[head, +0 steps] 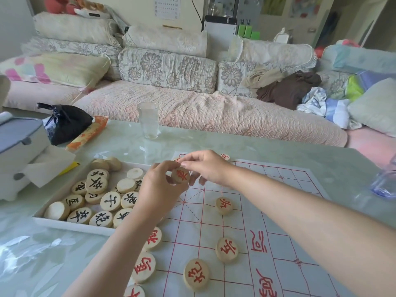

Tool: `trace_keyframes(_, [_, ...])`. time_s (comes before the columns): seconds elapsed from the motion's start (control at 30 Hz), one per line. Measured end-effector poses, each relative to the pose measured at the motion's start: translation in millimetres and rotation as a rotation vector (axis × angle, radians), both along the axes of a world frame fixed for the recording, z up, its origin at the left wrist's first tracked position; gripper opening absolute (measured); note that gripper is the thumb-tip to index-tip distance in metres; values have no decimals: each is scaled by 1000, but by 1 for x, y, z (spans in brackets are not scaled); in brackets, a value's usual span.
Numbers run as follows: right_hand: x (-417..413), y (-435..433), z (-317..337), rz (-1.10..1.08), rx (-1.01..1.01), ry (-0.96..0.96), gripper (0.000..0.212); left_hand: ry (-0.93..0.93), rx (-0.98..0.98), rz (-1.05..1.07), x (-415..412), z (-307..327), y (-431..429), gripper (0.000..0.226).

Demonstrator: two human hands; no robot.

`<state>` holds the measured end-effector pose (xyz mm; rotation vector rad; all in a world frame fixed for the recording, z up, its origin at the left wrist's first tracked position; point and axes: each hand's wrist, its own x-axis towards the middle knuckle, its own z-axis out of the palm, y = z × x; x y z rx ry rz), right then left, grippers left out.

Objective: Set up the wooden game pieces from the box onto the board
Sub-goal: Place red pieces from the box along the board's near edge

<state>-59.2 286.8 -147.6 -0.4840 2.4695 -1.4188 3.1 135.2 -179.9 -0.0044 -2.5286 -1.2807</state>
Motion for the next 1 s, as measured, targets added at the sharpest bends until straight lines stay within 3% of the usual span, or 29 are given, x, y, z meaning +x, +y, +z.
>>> trace_keyframes(0.23, [12, -14, -1, -25, -100, -50, 32, -49, 156, 11, 1, 11, -10, 54])
trace_keyframes(0.43, [7, -25, -4, -49, -104, -88, 33, -47, 41, 38, 0, 11, -18, 50])
trace_keyframes(0.5, [-7, -25, -3, -124, -85, -68, 30, -53, -94, 6, 0, 8, -25, 54])
trace_keyframes(0.6, [-38, -20, -2, -285, 89, 53, 34, -65, -450, -17, 0, 5, -40, 42])
trace_keyframes(0.67, [-58, -17, -3, -325, 253, 129, 36, -86, -569, -50, 1, 3, -47, 34])
trace_keyframes(0.83, [-92, -28, -5, -295, 517, 202, 38, -148, -610, -167, 1, -6, -51, 35])
trace_keyframes(1.0, [-119, -49, -19, -272, 631, 207, 35, -189, -622, -216, -4, -12, -53, 34])
